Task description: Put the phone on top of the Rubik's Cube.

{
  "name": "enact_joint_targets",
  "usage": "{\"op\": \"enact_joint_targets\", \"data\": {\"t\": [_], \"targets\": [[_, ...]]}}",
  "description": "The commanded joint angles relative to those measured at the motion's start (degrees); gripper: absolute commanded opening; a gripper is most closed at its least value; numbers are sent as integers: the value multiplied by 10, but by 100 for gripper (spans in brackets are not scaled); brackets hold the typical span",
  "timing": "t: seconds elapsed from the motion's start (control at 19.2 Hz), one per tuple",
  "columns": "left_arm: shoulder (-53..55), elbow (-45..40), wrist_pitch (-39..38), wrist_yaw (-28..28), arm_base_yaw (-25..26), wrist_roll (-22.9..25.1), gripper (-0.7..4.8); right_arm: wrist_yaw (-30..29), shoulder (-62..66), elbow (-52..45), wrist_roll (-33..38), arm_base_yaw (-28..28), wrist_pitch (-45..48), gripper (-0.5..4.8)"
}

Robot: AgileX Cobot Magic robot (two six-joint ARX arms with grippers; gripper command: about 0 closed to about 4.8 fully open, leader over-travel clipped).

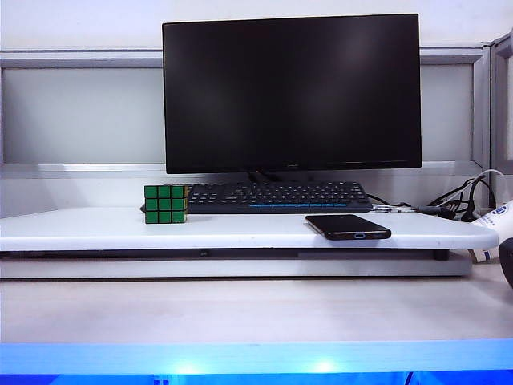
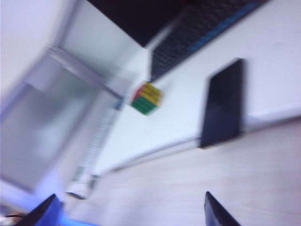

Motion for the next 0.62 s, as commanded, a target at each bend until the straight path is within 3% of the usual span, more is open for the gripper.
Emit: {"op": "enact_joint_targets", "data": {"t": [0.05,0.21,0.26,0.31,0.62], "targets": [[0,-1,-10,9,0,-1,-5,-24,71,4,44,0,90,391],[0,-1,-10,9,0,-1,-5,-29,165,15,45,0,151,393],[0,-1,-10,9,0,-2,-5,-33,282,17,52,0,246,401],[0,-1,-10,10,0,0,-6,-40,394,29,51,8,279,401],[0,-1,-10,9,0,0,-5,-36,675,77,51,66,433,401]]}}
